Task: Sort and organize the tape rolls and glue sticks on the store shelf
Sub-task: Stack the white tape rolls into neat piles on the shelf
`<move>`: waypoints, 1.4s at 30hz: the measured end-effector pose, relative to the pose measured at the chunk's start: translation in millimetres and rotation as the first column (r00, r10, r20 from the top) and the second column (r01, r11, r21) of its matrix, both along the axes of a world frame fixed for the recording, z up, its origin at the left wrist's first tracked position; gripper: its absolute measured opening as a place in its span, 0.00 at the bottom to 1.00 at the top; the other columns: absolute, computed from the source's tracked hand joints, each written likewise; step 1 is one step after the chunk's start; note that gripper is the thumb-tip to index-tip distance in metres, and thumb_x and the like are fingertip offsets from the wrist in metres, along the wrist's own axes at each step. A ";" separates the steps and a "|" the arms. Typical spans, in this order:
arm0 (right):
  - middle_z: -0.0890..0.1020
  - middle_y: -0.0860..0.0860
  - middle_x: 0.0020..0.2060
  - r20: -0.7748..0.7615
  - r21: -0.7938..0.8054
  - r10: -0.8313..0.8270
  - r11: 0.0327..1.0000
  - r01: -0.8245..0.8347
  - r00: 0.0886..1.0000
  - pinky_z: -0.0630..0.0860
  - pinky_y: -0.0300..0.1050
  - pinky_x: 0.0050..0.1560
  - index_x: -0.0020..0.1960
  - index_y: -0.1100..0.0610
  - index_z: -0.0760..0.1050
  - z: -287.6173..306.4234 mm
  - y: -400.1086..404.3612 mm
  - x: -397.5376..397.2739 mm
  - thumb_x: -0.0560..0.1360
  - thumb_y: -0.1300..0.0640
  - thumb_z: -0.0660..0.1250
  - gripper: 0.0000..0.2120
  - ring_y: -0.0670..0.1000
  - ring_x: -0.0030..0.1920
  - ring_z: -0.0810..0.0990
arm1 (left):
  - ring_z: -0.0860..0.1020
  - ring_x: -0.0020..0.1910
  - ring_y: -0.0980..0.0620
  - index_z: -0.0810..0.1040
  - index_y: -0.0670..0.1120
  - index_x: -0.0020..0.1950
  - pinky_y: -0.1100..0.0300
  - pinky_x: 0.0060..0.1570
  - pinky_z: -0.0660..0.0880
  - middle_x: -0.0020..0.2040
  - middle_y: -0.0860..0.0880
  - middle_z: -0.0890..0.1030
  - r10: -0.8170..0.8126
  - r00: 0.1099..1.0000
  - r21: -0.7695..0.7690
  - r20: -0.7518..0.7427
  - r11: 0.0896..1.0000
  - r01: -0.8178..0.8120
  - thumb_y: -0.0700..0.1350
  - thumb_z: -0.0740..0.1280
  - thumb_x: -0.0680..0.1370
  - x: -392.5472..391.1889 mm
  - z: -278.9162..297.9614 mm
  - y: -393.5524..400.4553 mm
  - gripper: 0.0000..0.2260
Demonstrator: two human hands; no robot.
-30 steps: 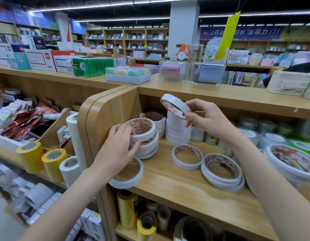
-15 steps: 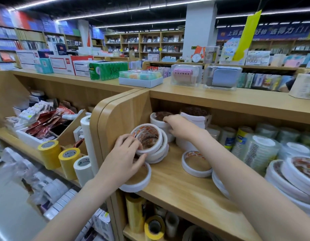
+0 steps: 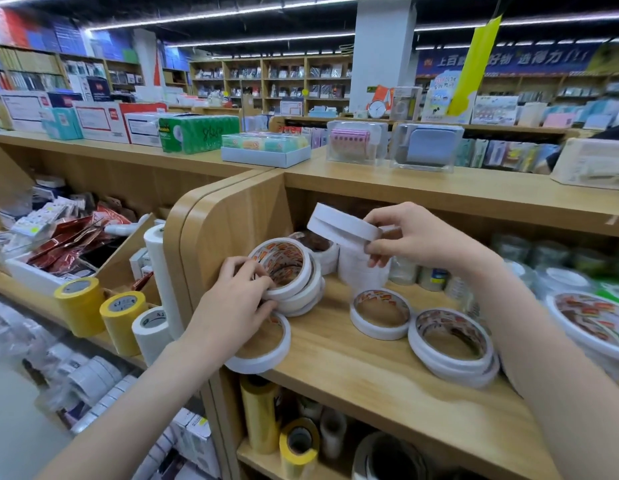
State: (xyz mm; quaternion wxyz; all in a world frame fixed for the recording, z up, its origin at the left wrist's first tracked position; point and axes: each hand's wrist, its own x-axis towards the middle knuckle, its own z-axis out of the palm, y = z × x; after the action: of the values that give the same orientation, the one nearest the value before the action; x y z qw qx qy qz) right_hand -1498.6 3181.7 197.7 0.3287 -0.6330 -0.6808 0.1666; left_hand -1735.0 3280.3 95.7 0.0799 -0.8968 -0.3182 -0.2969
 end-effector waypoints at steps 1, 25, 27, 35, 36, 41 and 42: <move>0.82 0.52 0.36 0.054 -0.030 -0.008 1.000 0.010 0.998 0.79 0.38 0.39 0.46 0.56 0.77 1.9 -10.6 3.3 0.73 0.66 0.67 0.07 0.47 0.36 0.83 | 0.73 0.54 0.41 0.82 0.42 0.42 0.51 0.38 0.79 0.46 0.48 0.79 0.003 1.000 -0.004 -0.003 1.000 -0.003 0.42 0.76 0.66 1.1 1.9 -0.6 0.08; 0.81 0.57 0.45 0.548 0.250 -0.300 0.950 0.189 0.781 0.74 0.48 0.43 0.50 0.60 0.78 -61.3 94.4 -18.1 0.75 0.67 0.61 0.09 0.58 0.46 0.79 | 0.60 0.64 0.52 0.79 0.48 0.54 0.60 0.53 0.72 0.58 0.53 0.72 0.091 0.991 -0.170 -0.101 0.980 -0.107 0.55 0.65 0.76 5.0 18.2 -9.5 0.13; 0.83 0.56 0.45 0.316 0.295 -0.275 0.938 0.181 0.908 0.76 0.49 0.47 0.53 0.60 0.79 -46.9 74.0 -17.3 0.76 0.65 0.62 0.10 0.56 0.44 0.81 | 0.61 0.64 0.51 0.80 0.47 0.54 0.59 0.52 0.72 0.57 0.52 0.72 0.082 0.992 -0.167 -0.094 0.981 -0.097 0.54 0.66 0.75 4.5 17.8 -8.6 0.14; 0.83 0.53 0.41 0.265 0.372 -0.495 0.844 0.386 0.827 0.75 0.40 0.42 0.50 0.57 0.81 -18.5 -38.3 13.7 0.75 0.61 0.65 0.07 0.49 0.39 0.80 | 0.71 0.56 0.42 0.81 0.42 0.41 0.54 0.33 0.76 0.46 0.46 0.78 0.045 0.999 0.011 -0.021 0.999 -0.045 0.49 0.74 0.69 6.0 10.4 -8.6 0.11; 0.83 0.54 0.43 0.363 0.371 -0.564 0.818 0.440 0.742 0.75 0.45 0.44 0.51 0.57 0.80 -22.2 -44.3 17.7 0.76 0.61 0.64 0.07 0.53 0.44 0.80 | 0.73 0.53 0.39 0.79 0.41 0.37 0.56 0.28 0.75 0.44 0.45 0.78 0.050 0.998 0.051 -0.033 0.998 -0.048 0.48 0.75 0.66 8.2 9.2 -9.8 0.11; 0.80 0.52 0.43 0.691 0.151 -0.477 0.830 0.537 0.543 0.74 0.48 0.39 0.50 0.54 0.75 -53.3 -51.4 15.2 0.75 0.50 0.64 0.08 0.57 0.46 0.78 | 0.76 0.48 0.35 0.78 0.39 0.41 0.58 0.22 0.72 0.42 0.42 0.79 0.098 0.993 0.153 -0.062 0.984 -0.087 0.45 0.75 0.64 18.7 4.1 -14.3 0.13; 0.80 0.51 0.43 0.677 0.142 -0.473 0.836 0.530 0.564 0.75 0.47 0.39 0.50 0.54 0.75 -50.7 -52.8 14.6 0.75 0.46 0.64 0.11 0.55 0.46 0.78 | 0.76 0.48 0.35 0.78 0.39 0.45 0.56 0.24 0.74 0.43 0.42 0.79 0.101 0.993 0.158 -0.066 0.983 -0.089 0.45 0.75 0.64 19.5 3.7 -14.2 0.15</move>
State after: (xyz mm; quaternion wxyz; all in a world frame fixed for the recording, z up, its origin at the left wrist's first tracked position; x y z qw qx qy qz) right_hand -1484.1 3128.9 147.0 0.0610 -0.8268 -0.5373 -0.1545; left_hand -1715.5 3266.1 99.4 0.1750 -0.8820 -0.3335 -0.2834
